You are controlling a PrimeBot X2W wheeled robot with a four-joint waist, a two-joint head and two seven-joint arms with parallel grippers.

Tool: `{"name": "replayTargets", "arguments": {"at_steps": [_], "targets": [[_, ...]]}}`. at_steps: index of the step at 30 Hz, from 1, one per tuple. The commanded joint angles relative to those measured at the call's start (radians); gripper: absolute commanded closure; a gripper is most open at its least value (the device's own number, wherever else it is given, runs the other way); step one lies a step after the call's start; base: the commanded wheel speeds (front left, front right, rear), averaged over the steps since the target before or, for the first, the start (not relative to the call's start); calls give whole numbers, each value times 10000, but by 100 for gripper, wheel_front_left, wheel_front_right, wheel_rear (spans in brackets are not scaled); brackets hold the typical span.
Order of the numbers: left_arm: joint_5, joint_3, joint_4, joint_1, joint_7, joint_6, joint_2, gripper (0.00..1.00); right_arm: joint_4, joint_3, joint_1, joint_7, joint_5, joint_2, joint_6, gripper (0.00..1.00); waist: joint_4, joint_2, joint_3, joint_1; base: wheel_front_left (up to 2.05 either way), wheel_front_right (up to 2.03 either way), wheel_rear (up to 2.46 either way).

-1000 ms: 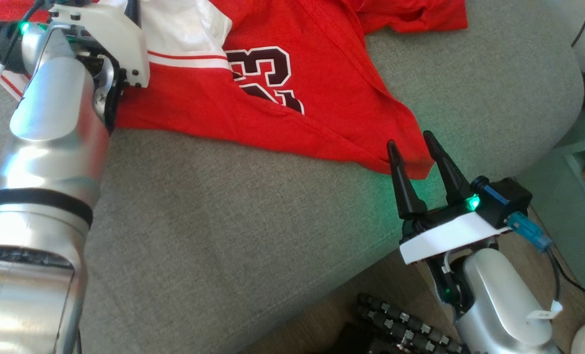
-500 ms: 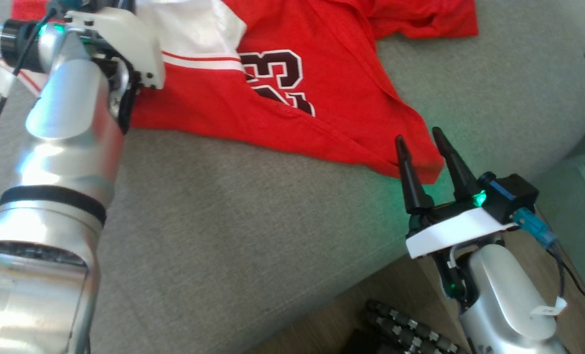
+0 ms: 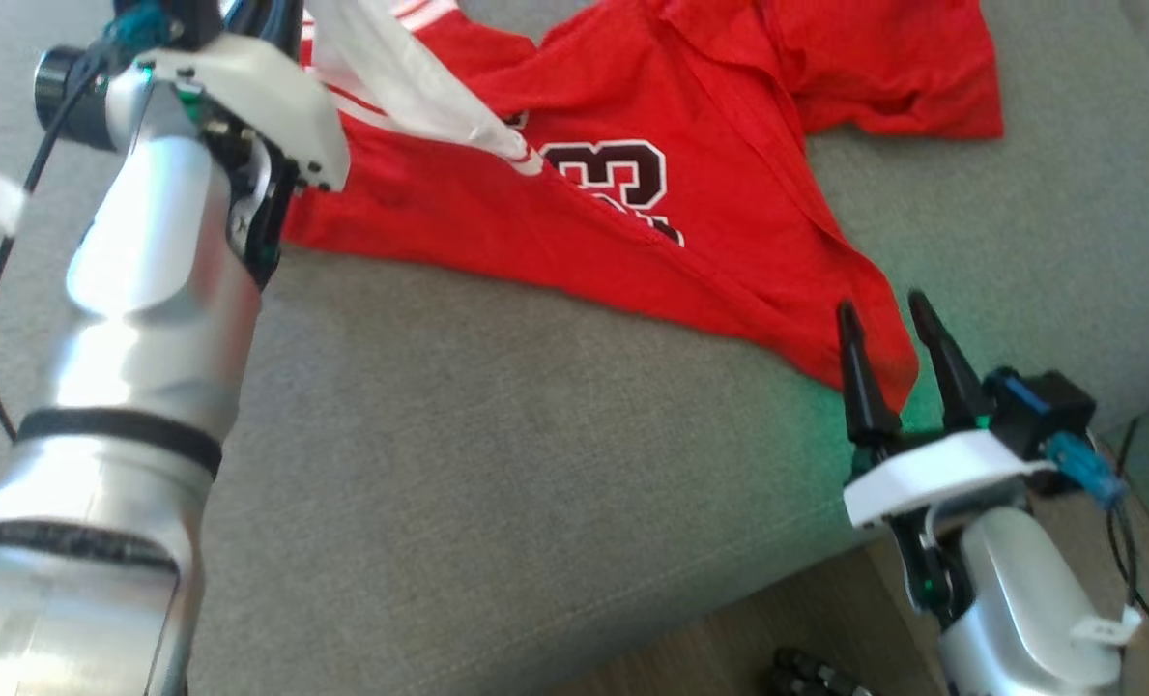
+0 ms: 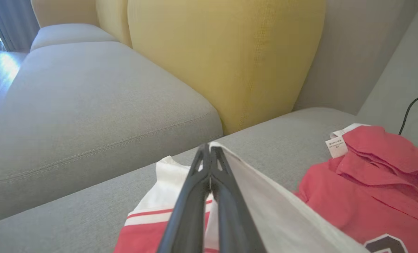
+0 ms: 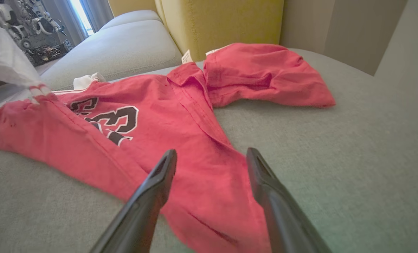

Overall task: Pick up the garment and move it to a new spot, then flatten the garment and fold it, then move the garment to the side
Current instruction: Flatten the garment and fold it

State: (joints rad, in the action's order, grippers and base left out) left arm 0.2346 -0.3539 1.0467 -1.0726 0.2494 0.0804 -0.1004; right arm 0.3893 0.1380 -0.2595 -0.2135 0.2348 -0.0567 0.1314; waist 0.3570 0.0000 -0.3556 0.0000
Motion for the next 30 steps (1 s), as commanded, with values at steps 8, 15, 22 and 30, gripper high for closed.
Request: {"name": "replayTargets", "arguments": {"at_steps": [8,15,22,30], "targets": [[444,579,-2848,2258,122,61,-925,100,278,-708,1014,-158,448,23,-7,0,-566,0,933,0,0,0,0],[643,469,-4713,4145,-386,1,-1288,100,728,-1122,1400,73,818,53,-7,0,-887,0,1115,0,0,0,0],[767,480,-6474,5465,-941,-400,-1544,100,1281,-1180,1202,272,1698,61,-7,0,-1156,0,1066,0,0,0,0],[946,484,-7511,6051,-1278,-686,-1542,100,2176,-982,985,305,2197,63,-7,0,-1446,0,1127,0,0,0,0]]}}
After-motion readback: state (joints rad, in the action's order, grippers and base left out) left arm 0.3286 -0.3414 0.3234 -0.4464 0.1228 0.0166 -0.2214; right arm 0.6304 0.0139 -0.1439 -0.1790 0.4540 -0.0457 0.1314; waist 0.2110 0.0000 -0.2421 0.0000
